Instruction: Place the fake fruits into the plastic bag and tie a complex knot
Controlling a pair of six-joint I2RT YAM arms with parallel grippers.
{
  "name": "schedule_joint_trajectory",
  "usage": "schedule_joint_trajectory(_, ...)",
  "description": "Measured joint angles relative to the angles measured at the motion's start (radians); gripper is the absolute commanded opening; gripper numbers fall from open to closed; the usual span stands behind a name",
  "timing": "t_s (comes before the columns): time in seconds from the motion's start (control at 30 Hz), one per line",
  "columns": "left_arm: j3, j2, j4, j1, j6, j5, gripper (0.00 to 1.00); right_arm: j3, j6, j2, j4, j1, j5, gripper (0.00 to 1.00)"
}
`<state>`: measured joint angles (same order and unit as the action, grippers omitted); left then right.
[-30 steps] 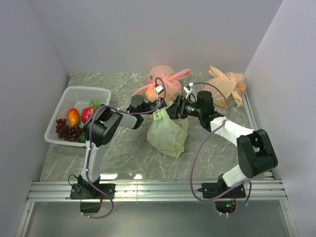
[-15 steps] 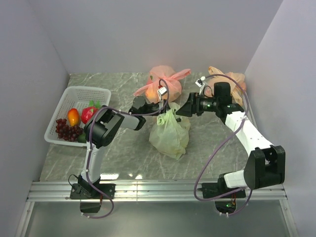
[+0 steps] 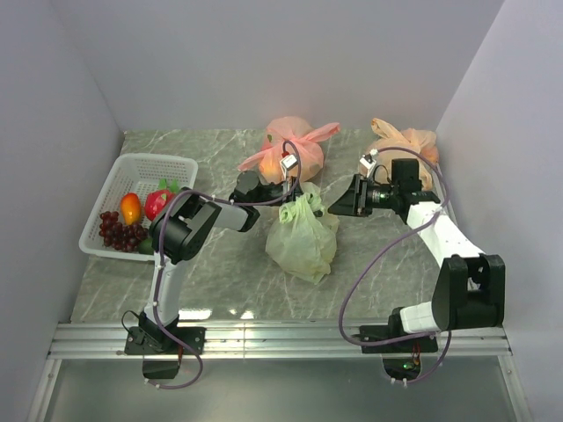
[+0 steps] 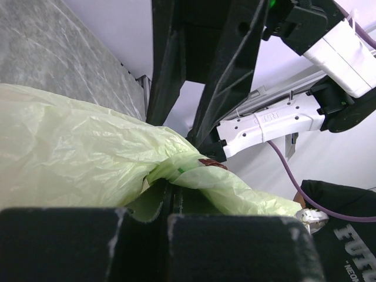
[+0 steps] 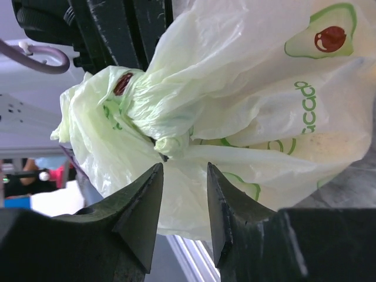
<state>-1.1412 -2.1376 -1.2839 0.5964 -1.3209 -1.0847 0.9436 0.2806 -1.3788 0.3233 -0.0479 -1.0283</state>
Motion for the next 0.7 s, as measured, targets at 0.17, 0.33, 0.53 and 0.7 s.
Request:
schedule_joint_trajectory(0.17, 0.000, 0.000, 0.000, 0.000, 0.000, 0.000, 0.00, -0.003, 0.069, -0.022, -0.059, -0.008, -0.017, 0.44)
schedule_joint_trajectory(0.33, 0.000, 0.000, 0.000, 0.002, 0.000, 0.000, 0.00, -0.003, 0.107, -0.024, -0.106, -0.021, -0.039, 0.44)
schedule_joint_trajectory(0.53, 0.000, 0.000, 0.000, 0.002, 0.000, 0.000, 0.01, -0.003, 0.092, -0.036, -0.092, -0.038, -0.054, 0.44)
schedule_joint_trajectory(0.7, -0.005, 0.000, 0.000, 0.005, 0.000, -0.004, 0.01, -0.003, 0.086, -0.051, -0.089, -0.042, -0.054, 0.44)
